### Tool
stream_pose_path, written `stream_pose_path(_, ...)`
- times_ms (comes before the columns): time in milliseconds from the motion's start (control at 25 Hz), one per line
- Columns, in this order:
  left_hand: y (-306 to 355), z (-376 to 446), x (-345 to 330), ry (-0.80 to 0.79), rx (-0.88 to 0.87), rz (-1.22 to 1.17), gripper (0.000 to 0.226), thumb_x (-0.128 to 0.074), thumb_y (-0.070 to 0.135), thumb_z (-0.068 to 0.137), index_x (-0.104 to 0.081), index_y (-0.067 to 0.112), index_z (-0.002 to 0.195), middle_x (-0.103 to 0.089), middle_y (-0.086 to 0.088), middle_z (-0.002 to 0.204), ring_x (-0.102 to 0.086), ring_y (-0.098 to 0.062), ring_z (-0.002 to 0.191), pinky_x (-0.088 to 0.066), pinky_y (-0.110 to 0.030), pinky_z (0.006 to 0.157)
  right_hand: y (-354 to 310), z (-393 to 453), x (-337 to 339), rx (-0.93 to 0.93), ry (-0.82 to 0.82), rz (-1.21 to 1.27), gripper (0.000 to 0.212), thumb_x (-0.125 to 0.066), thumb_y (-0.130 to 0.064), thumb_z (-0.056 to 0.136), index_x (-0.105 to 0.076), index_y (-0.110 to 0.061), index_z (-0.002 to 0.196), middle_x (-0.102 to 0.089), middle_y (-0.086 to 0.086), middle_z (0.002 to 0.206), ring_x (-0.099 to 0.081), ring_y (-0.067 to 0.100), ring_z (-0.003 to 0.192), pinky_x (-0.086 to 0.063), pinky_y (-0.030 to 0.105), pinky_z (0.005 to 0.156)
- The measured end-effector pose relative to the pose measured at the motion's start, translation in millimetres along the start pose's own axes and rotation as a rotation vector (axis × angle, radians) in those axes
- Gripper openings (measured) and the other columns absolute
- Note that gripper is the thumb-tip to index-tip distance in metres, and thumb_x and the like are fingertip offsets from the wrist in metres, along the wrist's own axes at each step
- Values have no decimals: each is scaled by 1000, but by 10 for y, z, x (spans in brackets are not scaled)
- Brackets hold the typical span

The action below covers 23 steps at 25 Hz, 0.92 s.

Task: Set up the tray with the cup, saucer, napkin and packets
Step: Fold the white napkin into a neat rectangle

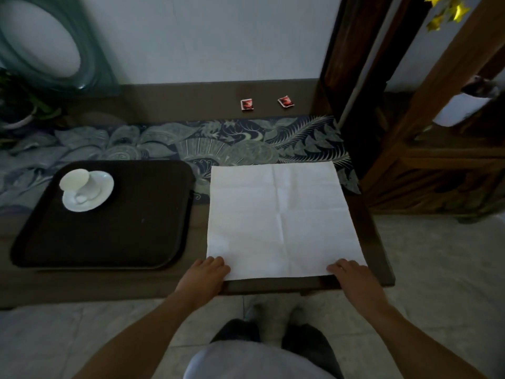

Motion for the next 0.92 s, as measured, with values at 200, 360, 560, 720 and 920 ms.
stream_pose_path(200,119,-105,-92,-53,92,107,48,-58,11,83,-44,20,128,-47,-7,127,-50,-27,113,-44,-40,93,118,75,-35,188,-41,-127,45,-51,-23,96,-38,-24,139,-48,4,134,-52,21,113,-43,32,93)
stream_pose_path(360,168,-51,-79,-61,237,112,43,-53,13,86,-41,19,127,-45,-6,126,-47,-27,112,-42,-38,92,196,113,-31,162,-9,-131,48,-54,-16,93,-39,-23,138,-49,6,129,-54,23,106,-46,32,84)
stream_pose_path(560,114,-18,-63,-34,385,48,37,-53,22,89,-43,20,125,-46,-2,127,-46,-23,114,-43,-36,93,361,199,89,62,41,-16,27,-47,-23,93,-50,-24,120,-55,-3,115,-52,15,102,-40,27,80)
stream_pose_path(720,44,28,-71,-47,307,65,33,-45,37,91,-46,22,121,-50,0,122,-48,-22,110,-41,-38,91,432,360,140,119,-72,79,3,-47,-30,93,-46,-31,96,-54,-9,101,-50,7,86,-34,20,67)
stream_pose_path(920,-299,208,10,-161,377,-319,20,-50,31,89,-56,27,108,-57,3,113,-53,-17,104,-43,-30,87,687,732,147,57,-435,323,13,-65,-23,82,-62,-34,86,-63,-12,95,-58,4,85,-47,19,73)
Point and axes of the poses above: each hand's wrist, its own z-axis towards the middle knuckle, its own x-axis out of the back of the hand, y = z × x, the point moved 8 cm from there along z, towards the middle knuckle
